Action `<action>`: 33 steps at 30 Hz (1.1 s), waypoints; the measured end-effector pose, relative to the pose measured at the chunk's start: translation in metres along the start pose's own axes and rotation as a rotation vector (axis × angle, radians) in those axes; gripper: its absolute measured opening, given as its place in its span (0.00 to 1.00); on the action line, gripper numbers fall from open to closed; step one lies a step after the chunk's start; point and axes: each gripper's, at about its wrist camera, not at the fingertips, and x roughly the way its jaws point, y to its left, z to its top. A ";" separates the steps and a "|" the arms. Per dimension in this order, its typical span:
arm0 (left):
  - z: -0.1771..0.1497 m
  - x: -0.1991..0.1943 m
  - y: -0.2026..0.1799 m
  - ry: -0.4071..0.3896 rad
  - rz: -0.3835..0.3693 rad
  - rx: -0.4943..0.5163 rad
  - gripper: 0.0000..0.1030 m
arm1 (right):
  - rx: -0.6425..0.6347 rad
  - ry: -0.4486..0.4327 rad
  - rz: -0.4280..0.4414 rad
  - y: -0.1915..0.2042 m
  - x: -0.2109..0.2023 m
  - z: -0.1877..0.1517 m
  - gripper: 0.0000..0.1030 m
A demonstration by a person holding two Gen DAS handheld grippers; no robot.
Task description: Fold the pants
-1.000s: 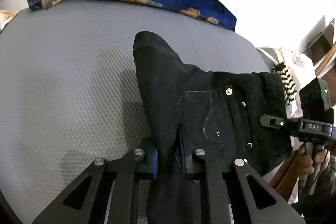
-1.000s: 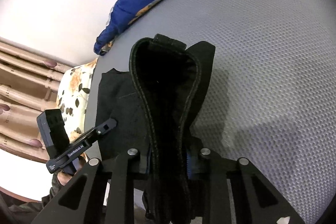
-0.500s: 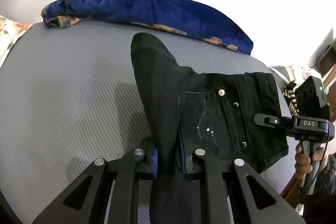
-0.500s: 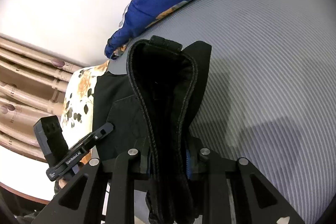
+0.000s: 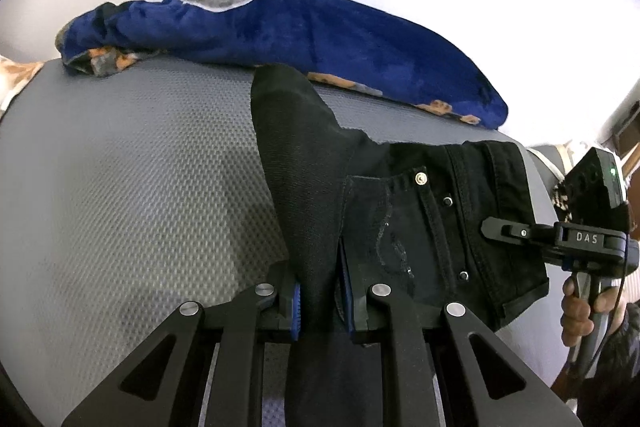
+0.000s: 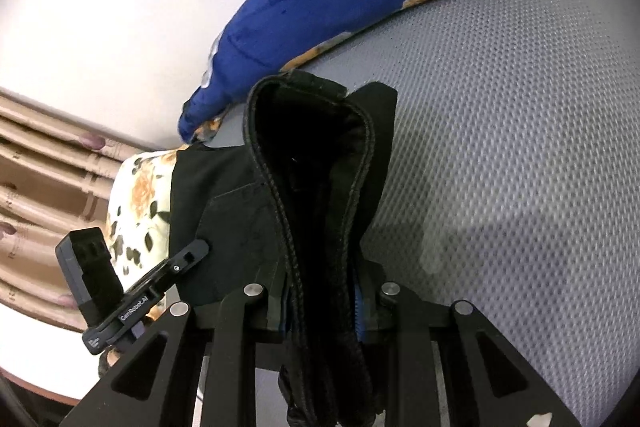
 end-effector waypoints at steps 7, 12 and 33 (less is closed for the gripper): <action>-0.013 0.036 0.021 0.044 0.046 -0.016 0.29 | -0.027 -0.021 -0.166 -0.012 0.026 -0.008 0.35; -0.025 0.038 0.028 0.037 0.053 -0.034 0.41 | -0.066 -0.039 -0.218 -0.010 0.025 -0.020 0.41; -0.098 -0.057 -0.026 -0.082 0.330 0.074 0.66 | -0.250 -0.153 -0.410 0.026 -0.042 -0.101 0.51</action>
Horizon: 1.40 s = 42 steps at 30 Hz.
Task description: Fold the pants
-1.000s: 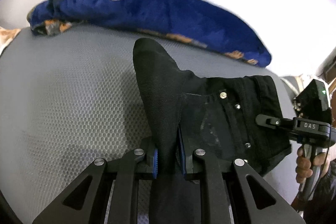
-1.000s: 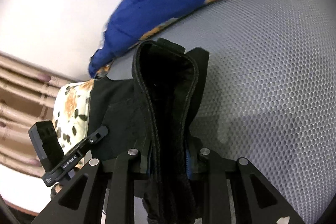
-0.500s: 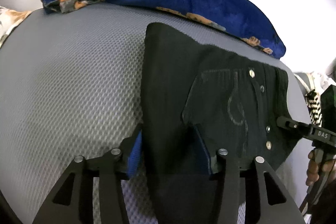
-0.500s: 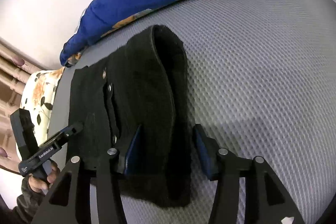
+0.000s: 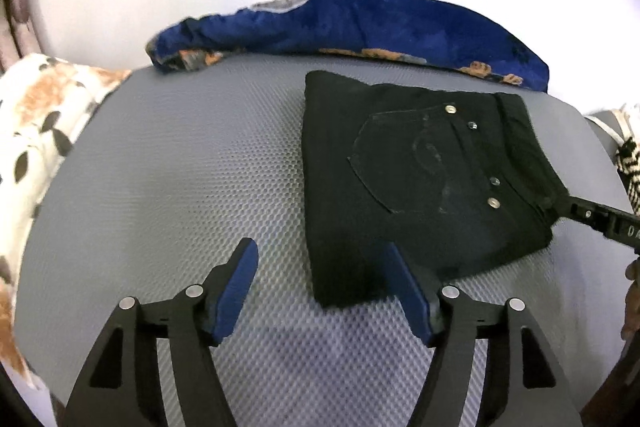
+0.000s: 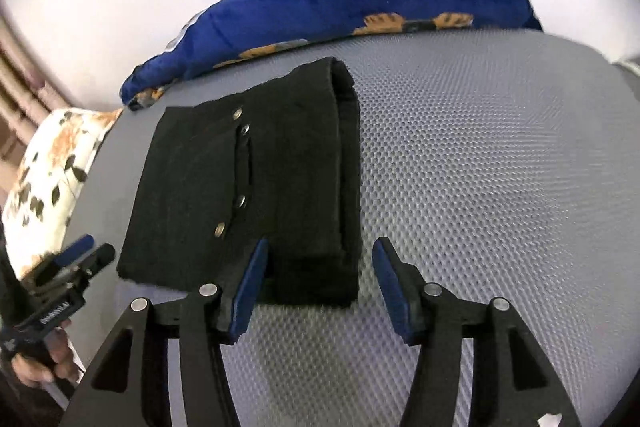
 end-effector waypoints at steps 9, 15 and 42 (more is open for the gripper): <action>-0.020 -0.048 -0.008 -0.070 0.025 -0.023 0.74 | -0.078 -0.072 -0.056 0.036 -0.033 -0.032 0.64; -0.031 -0.071 -0.015 -0.132 0.067 -0.005 0.77 | -0.111 -0.138 -0.075 0.057 -0.053 -0.042 0.73; -0.050 -0.085 -0.024 -0.133 0.094 -0.015 0.78 | -0.148 -0.170 -0.142 0.076 -0.066 -0.066 0.85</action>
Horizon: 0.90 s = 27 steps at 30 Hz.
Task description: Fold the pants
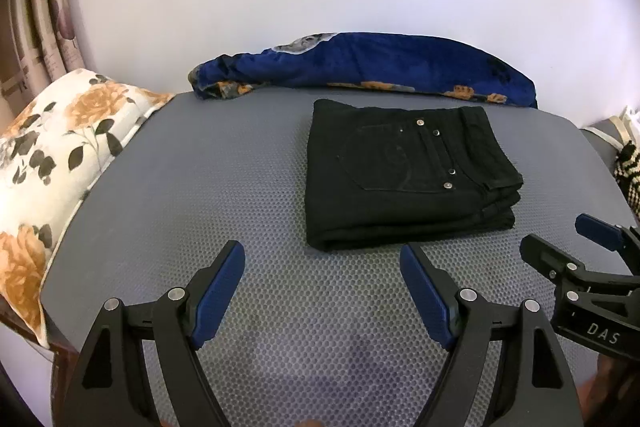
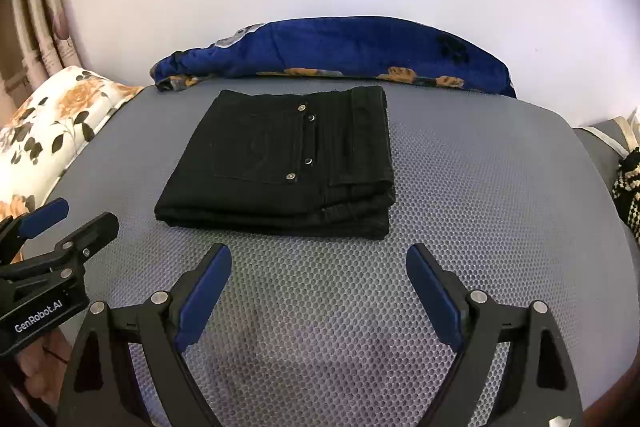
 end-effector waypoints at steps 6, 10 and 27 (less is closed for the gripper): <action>0.000 0.001 0.000 0.001 0.008 0.001 0.78 | -0.007 0.014 -0.002 0.002 0.003 -0.002 0.85; -0.002 0.003 -0.001 0.006 0.014 0.005 0.78 | -0.007 0.028 -0.001 0.003 0.006 -0.003 0.85; -0.006 0.006 -0.004 0.013 0.023 0.018 0.78 | 0.006 0.061 0.006 0.002 0.012 -0.005 0.85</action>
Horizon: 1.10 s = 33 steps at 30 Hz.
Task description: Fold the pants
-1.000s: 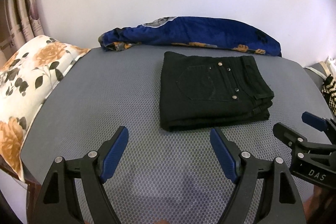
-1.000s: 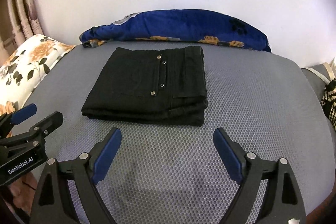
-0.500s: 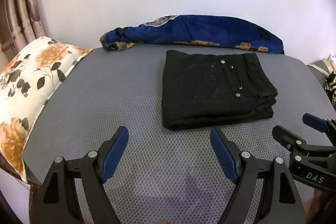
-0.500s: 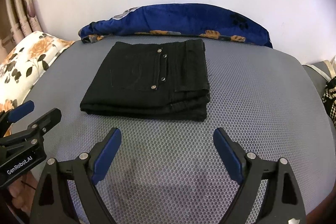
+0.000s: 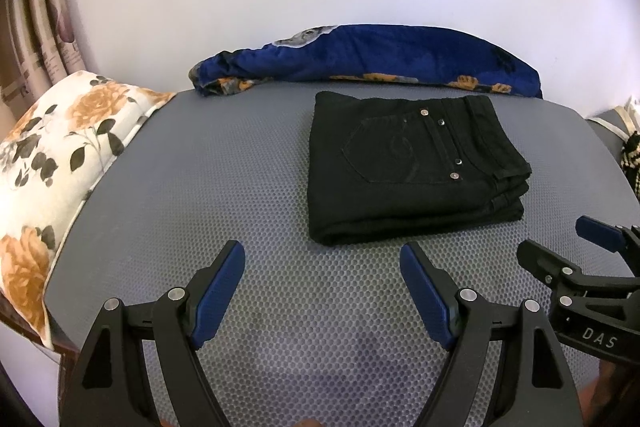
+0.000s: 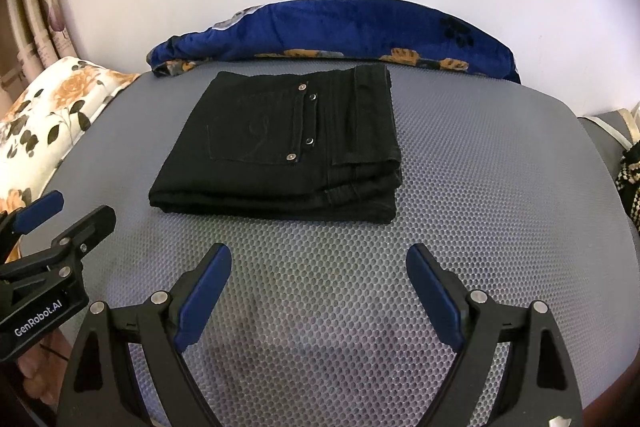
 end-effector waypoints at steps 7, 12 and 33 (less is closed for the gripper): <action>-0.001 0.001 -0.001 0.000 -0.001 0.003 0.78 | 0.004 0.005 -0.005 0.000 0.002 -0.001 0.85; 0.000 0.002 -0.001 0.000 -0.008 0.006 0.78 | 0.009 0.014 -0.007 -0.001 0.004 -0.002 0.85; -0.001 0.006 -0.005 0.004 -0.002 0.021 0.78 | 0.013 0.032 -0.011 0.001 0.009 -0.005 0.85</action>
